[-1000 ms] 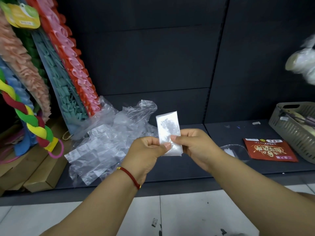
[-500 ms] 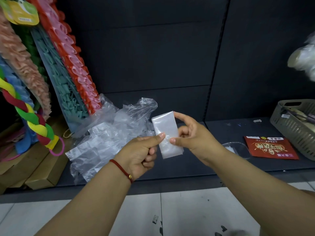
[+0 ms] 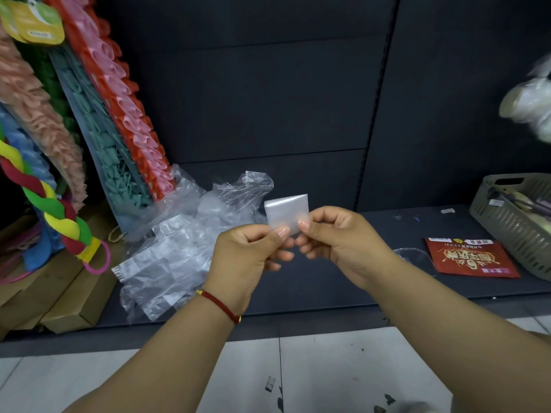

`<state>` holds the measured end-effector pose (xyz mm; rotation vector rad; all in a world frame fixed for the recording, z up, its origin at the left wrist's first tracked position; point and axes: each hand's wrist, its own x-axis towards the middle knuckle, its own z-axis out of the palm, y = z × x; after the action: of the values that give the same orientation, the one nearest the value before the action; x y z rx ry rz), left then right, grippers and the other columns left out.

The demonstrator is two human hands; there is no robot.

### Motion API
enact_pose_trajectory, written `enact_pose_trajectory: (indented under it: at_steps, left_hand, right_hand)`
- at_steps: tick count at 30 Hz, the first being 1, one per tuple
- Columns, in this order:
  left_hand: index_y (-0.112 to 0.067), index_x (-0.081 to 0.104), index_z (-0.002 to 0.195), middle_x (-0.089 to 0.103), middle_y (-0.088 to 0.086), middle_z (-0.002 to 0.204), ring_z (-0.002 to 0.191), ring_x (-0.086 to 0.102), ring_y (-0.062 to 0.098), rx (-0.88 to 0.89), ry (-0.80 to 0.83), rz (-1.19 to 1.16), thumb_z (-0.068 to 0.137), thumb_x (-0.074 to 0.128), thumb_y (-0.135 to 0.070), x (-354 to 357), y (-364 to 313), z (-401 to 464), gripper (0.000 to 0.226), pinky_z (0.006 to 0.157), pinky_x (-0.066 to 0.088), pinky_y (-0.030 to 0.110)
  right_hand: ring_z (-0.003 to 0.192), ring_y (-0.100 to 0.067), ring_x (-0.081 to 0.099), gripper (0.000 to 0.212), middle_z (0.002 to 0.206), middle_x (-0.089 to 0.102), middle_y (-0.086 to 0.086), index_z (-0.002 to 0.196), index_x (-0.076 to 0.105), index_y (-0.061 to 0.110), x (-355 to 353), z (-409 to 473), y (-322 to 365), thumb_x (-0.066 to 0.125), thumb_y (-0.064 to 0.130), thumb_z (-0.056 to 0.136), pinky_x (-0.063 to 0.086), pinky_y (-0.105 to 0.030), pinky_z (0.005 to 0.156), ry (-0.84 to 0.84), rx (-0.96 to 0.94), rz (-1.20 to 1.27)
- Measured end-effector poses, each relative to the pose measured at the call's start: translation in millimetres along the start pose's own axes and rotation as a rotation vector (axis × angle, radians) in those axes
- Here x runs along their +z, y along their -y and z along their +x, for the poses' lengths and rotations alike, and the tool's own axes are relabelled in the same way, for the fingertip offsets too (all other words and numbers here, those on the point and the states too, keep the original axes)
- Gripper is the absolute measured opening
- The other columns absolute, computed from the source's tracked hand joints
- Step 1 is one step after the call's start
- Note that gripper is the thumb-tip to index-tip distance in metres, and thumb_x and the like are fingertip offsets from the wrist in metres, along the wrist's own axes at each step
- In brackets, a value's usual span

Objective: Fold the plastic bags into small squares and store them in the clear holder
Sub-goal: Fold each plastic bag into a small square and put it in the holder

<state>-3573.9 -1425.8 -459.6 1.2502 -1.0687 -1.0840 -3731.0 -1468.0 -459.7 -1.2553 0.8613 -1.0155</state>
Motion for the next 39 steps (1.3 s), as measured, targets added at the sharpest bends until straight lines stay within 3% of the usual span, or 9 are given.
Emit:
enact_pose_trajectory:
  at_steps: [9, 12, 16, 18, 23, 27, 29, 34, 39]
  left_hand:
    - [-0.008, 0.077, 0.093, 0.075, 0.014, 0.092, 0.095, 0.069, 0.035, 0.182, -0.026, -0.051, 0.071, 0.074, -0.031, -2, 2, 3, 0.032, 0.089, 0.056, 0.041]
    - [-0.01, 0.078, 0.084, 0.074, 0.013, 0.081, 0.079, 0.068, 0.023, 0.267, -0.104, 0.039, 0.079, 0.075, -0.019, 0, 4, 2, 0.011, 0.075, 0.055, 0.029]
    - [-0.014, 0.078, 0.079, 0.075, 0.003, 0.077, 0.072, 0.066, 0.006, 0.309, -0.076, 0.12, 0.084, 0.072, -0.009, 4, 3, -4, 0.01, 0.067, 0.051, 0.017]
    - [-0.018, 0.077, 0.076, 0.074, 0.001, 0.072, 0.067, 0.064, 0.004, 0.306, -0.055, 0.147, 0.085, 0.071, -0.009, 7, 4, -7, 0.014, 0.064, 0.05, 0.015]
    - [-0.008, 0.067, 0.06, 0.045, -0.009, 0.046, 0.047, 0.039, 0.004, 0.259, -0.028, 0.182, 0.084, 0.073, -0.013, 16, 9, -11, 0.025, 0.05, 0.036, 0.015]
    - [-0.017, 0.06, 0.096, 0.072, -0.001, 0.07, 0.069, 0.069, 0.011, 0.131, -0.083, -0.017, 0.085, 0.075, -0.022, 25, 8, -10, 0.019, 0.064, 0.055, 0.024]
    - [-0.015, 0.057, 0.103, 0.073, 0.001, 0.076, 0.071, 0.07, 0.013, 0.065, -0.11, -0.049, 0.093, 0.062, -0.031, 31, 9, -8, 0.02, 0.058, 0.056, 0.029]
    - [-0.016, 0.055, 0.074, 0.06, -0.004, 0.063, 0.057, 0.055, 0.009, 0.206, -0.208, 0.181, 0.099, 0.047, -0.037, 45, 13, -14, 0.034, 0.049, 0.046, 0.028]
    - [-0.019, 0.045, 0.07, 0.047, -0.012, 0.054, 0.052, 0.045, 0.0, 0.327, -0.279, 0.252, 0.1, 0.049, -0.03, 61, 9, -23, 0.033, 0.051, 0.038, 0.015]
  right_hand:
    - [0.068, -0.013, 0.066, 0.007, 0.07, 0.07, -0.004, 0.078, 0.067, 0.006, -5, 0, -4, 0.068, 0.003, 0.085, 0.054, -0.022, 0.069, -0.01, -0.141, -0.071]
    - [0.068, -0.014, 0.064, 0.007, 0.071, 0.069, -0.003, 0.086, 0.061, 0.007, -2, 0, -5, 0.069, 0.006, 0.086, 0.054, -0.025, 0.069, -0.01, -0.164, -0.111]
    - [0.068, -0.01, 0.064, 0.046, 0.082, 0.072, 0.001, 0.105, 0.052, 0.017, 2, -1, 0, 0.066, 0.05, 0.078, 0.05, -0.025, 0.063, -0.007, -0.11, -0.23]
    - [0.062, -0.004, 0.061, 0.048, 0.078, 0.068, 0.004, 0.101, 0.054, 0.018, 5, -4, 2, 0.057, 0.062, 0.08, 0.046, -0.02, 0.055, -0.036, -0.104, -0.28]
    - [0.052, -0.003, 0.052, 0.031, 0.068, 0.058, 0.0, 0.081, 0.055, 0.011, 10, -7, -3, 0.051, 0.037, 0.097, 0.042, -0.018, 0.048, -0.181, -0.172, -0.312]
    - [0.053, -0.004, 0.051, 0.024, 0.068, 0.059, 0.0, 0.082, 0.056, 0.014, 11, -7, -6, 0.053, 0.031, 0.099, 0.042, -0.018, 0.048, -0.233, -0.2, -0.323]
    - [0.056, -0.006, 0.053, 0.023, 0.068, 0.06, 0.001, 0.081, 0.056, 0.017, 12, -10, -8, 0.054, 0.032, 0.098, 0.044, -0.023, 0.051, -0.24, -0.216, -0.347]
    - [0.064, -0.014, 0.06, 0.022, 0.071, 0.064, 0.0, 0.08, 0.056, 0.02, 16, -20, -13, 0.054, 0.032, 0.098, 0.05, -0.036, 0.06, -0.283, -0.245, -0.409]
    - [0.059, -0.007, 0.049, 0.024, 0.066, 0.056, 0.002, 0.077, 0.054, 0.019, 13, -30, -7, 0.054, 0.029, 0.099, 0.043, -0.027, 0.056, -0.328, -0.268, -0.397]
